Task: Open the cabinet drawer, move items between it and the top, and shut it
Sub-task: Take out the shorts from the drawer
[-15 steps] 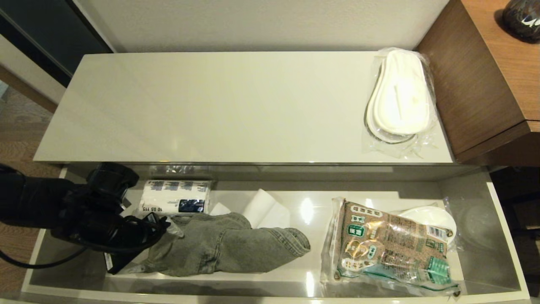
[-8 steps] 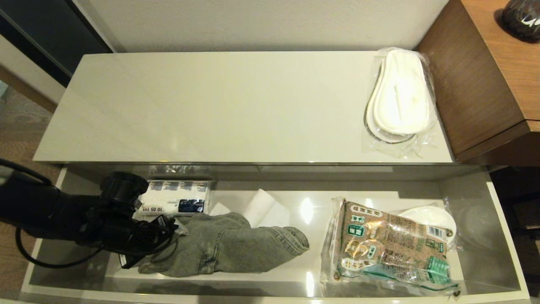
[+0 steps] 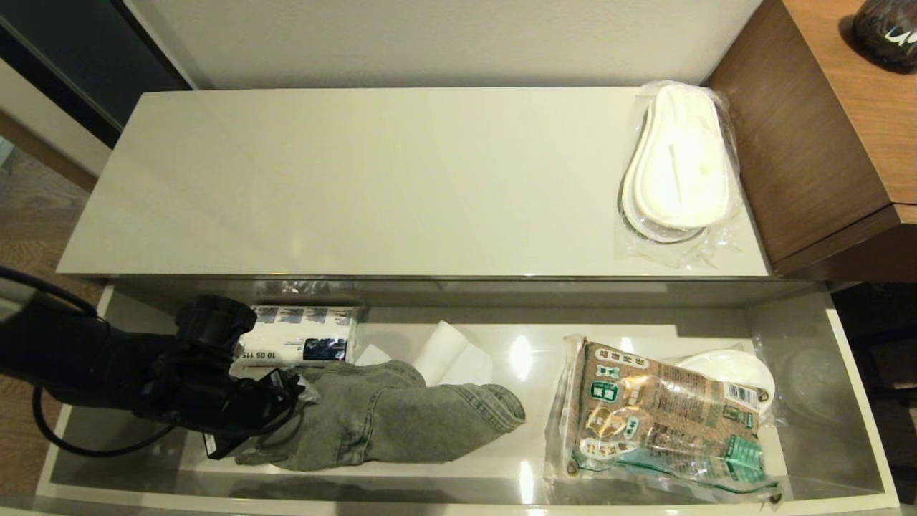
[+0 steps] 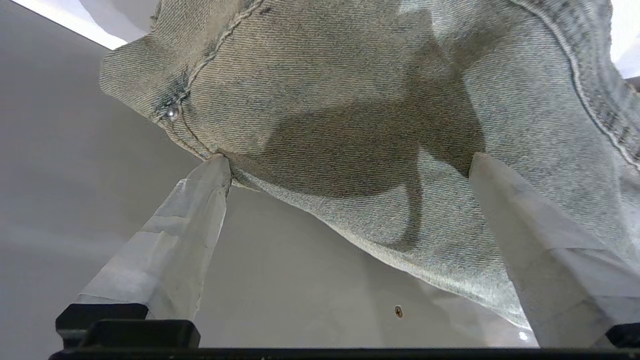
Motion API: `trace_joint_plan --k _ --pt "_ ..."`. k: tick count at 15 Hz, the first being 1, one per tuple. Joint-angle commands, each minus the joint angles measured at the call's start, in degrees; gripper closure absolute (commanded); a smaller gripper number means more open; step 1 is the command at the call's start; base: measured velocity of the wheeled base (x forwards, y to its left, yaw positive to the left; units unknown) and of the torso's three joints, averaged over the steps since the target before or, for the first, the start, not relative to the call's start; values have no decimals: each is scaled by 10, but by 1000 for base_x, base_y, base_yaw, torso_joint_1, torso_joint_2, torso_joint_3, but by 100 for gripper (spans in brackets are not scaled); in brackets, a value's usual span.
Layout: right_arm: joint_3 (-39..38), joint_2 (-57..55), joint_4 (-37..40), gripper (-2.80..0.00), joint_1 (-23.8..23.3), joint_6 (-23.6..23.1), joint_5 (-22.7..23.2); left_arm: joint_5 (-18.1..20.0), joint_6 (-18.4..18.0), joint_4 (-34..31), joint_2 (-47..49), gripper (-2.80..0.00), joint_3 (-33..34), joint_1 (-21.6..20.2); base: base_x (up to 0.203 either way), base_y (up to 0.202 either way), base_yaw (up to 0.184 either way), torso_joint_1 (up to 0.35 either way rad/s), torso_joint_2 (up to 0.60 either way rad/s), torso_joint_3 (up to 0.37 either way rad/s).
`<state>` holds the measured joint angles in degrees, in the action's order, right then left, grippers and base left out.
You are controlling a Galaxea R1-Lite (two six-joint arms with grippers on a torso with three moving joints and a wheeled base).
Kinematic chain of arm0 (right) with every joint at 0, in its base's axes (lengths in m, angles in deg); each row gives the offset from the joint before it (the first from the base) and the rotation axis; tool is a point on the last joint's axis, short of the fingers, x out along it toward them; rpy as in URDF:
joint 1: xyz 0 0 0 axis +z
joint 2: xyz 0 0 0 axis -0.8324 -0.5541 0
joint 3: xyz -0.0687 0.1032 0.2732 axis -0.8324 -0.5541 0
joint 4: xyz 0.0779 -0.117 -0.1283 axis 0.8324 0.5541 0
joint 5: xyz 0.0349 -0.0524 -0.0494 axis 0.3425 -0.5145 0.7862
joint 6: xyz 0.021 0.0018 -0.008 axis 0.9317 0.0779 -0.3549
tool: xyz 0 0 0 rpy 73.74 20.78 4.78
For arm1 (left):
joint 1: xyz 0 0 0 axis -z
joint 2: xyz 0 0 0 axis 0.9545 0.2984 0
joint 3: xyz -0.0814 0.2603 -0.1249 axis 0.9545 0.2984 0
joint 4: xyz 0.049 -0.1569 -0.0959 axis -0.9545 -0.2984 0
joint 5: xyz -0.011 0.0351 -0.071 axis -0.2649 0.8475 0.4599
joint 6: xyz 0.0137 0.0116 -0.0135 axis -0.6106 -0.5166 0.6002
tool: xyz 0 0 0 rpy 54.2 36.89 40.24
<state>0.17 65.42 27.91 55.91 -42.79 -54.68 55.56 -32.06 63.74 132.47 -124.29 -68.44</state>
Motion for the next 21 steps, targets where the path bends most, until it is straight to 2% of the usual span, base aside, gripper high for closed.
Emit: trace_joint_plan --k 1,4,9,12,13,15,16,21 --pt "-1 0 -1 0 0 0 1 -9 4 11 13 -280 5 3 0 0 0 0 0 0" --pt "-1 0 -1 0 0 -1 1 -4 3 46 14 -280 10 12 0 0 0 0 0 0" --pt "-1 -1 -1 0 0 0 1 -2 8 51 40 -280 4 11 0 0 0 0 0 0" --pt "-1 -1 -1 0 0 -1 1 4 6 81 43 -280 3 11 0 0 0 0 0 0" --pt "-1 -1 -1 0 0 -1 2 7 6 87 44 -280 4 11 0 0 0 0 0 0" --pt "-1 -1 -1 0 0 -1 1 42 8 92 44 -280 2 10 0 0 0 0 0 0" --pt "-1 0 -1 0 0 -1 1 47 10 93 47 -280 1 10 0 0 0 0 0 0" --pt "-1 0 -1 0 0 -1 2 47 12 93 70 -280 -9 9 0 0 0 0 0 0"
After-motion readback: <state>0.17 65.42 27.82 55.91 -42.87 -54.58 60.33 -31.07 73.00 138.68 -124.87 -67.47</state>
